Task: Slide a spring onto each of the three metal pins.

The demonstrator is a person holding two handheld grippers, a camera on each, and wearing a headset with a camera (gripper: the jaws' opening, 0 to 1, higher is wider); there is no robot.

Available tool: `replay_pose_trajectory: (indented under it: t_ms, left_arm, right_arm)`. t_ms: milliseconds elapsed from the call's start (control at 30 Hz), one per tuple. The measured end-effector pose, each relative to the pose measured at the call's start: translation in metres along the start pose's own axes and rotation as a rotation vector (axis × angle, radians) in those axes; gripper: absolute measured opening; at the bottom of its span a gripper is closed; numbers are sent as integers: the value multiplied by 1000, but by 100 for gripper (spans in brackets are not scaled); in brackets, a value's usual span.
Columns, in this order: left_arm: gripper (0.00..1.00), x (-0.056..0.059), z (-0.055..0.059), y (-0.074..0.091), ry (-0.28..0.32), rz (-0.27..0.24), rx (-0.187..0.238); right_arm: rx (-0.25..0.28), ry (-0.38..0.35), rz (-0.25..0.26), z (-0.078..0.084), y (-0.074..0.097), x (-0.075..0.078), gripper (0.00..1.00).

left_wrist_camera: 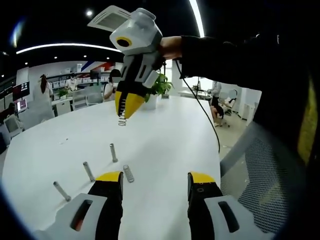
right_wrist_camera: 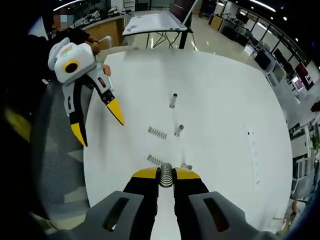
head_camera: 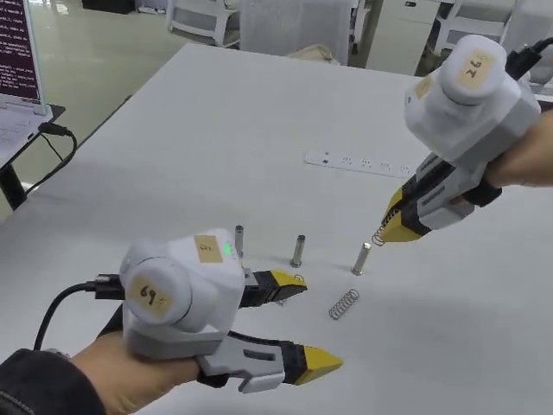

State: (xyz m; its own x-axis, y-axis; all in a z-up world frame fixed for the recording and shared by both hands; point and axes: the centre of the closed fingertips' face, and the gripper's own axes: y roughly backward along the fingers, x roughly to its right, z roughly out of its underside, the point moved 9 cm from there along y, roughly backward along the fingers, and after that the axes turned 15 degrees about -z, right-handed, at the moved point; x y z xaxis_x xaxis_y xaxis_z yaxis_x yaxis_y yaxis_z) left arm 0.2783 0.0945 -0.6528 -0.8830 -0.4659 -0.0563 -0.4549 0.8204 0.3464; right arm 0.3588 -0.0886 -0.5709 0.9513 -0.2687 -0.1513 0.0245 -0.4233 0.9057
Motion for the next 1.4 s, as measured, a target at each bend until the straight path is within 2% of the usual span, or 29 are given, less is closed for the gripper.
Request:
replay_pose_trajectory:
  t_ms: [100, 300, 500, 600, 767, 1033, 1400]
  left_arm:
    - [52, -7, 1, 2, 18, -25, 0]
    - [56, -24, 6, 7, 52, -86, -4]
    - [61, -38, 10, 14, 45, -139, -14]
    - [62, -42, 9, 19, 19, -154, -16]
    - [62, -48, 1, 30, 16, -163, 3]
    - [61, -57, 12, 47, 16, -198, -14]
    - [61, -66, 17, 51, 65, -275, 9]
  right_arm:
    - [-15, -7, 11, 2, -2, 5, 8]
    - [-8, -14, 24, 3, -5, 13, 8]
    - [-7, -26, 27, 4, -6, 21, 8]
    - [-4, -29, 25, 4, -6, 24, 8]
    - [-3, -29, 21, 4, -6, 30, 8]
    - [-28, -33, 2, 4, -16, 41, 8]
    - [-84, -47, -16, 8, -34, 58, 8]
